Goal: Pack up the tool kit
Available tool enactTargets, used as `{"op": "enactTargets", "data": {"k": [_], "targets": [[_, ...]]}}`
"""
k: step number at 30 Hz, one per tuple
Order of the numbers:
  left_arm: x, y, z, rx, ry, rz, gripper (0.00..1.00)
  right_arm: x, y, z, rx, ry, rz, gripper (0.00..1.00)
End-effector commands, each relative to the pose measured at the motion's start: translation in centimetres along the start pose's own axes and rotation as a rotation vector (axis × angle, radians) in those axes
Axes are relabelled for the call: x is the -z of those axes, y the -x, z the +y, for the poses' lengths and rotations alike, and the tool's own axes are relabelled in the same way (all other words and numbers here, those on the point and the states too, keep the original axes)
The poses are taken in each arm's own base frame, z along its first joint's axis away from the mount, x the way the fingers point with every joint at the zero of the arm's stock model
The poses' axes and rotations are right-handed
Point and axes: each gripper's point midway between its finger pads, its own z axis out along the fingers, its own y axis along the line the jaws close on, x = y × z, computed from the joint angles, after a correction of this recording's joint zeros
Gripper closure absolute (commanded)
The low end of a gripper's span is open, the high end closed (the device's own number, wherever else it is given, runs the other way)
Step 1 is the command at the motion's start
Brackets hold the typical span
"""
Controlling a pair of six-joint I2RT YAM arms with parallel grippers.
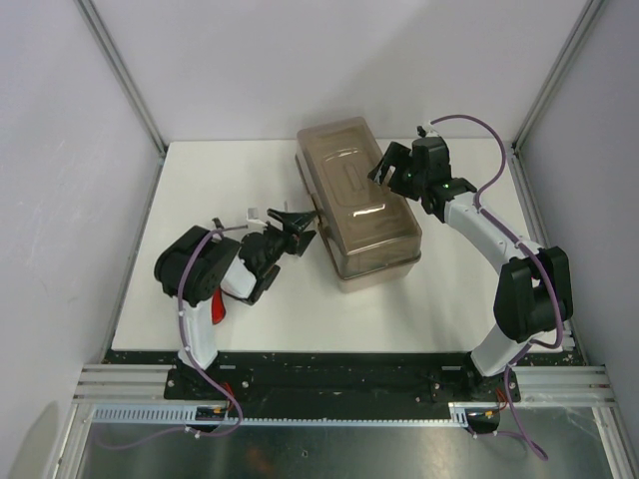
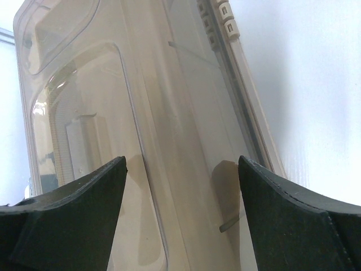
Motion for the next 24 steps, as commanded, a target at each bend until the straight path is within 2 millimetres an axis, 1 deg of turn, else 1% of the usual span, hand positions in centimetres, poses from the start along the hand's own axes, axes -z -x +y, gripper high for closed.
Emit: {"op": "enactTargets", "data": {"k": [1,4,9,11,13,16,19,20,21,24], "targets": [[0.0,-4.7,-7.7,-0.091,-0.341,0.165,0.1,0.4,-9.7,2.8,-0.026,0.113,0.341,0.2],[-0.2,-5.0,-7.9,-0.094,-0.351,0.184,0.1,0.4,-9.7,2.7,-0.029,0.108,0.34,0.2],[-0.3,-5.4,-9.2,-0.121,-0.394,0.211,0.2,0.3,-9.7,2.6,-0.029,0.102,0.337,0.21],[-0.3,-5.7,-9.8,-0.131,-0.415,0.229,0.2,0.3,-9.6,2.5,-0.028,0.099,0.334,0.21],[-0.3,-6.0,-10.4,-0.138,-0.432,0.245,0.16,0.3,-9.5,2.5,-0.027,0.098,0.331,0.21],[-0.4,-6.2,-10.9,-0.144,-0.449,0.258,0.04,0.3,-9.4,2.4,-0.03,0.095,0.331,0.21],[-0.4,-6.3,-11.0,-0.147,-0.452,0.263,0.01,0.3,-9.4,2.3,-0.033,0.093,0.331,0.21],[-0.4,-6.4,-10.9,-0.145,-0.451,0.267,0.02,0.3,-9.4,2.2,-0.035,0.093,0.332,0.21],[-0.5,-6.5,-10.8,-0.14,-0.448,0.272,0.07,0.2,-9.4,2.2,-0.036,0.093,0.331,0.22],[-0.5,-6.8,-10.5,-0.136,-0.444,0.284,0.27,0.2,-9.4,2.2,-0.038,0.092,0.333,0.22]]}}
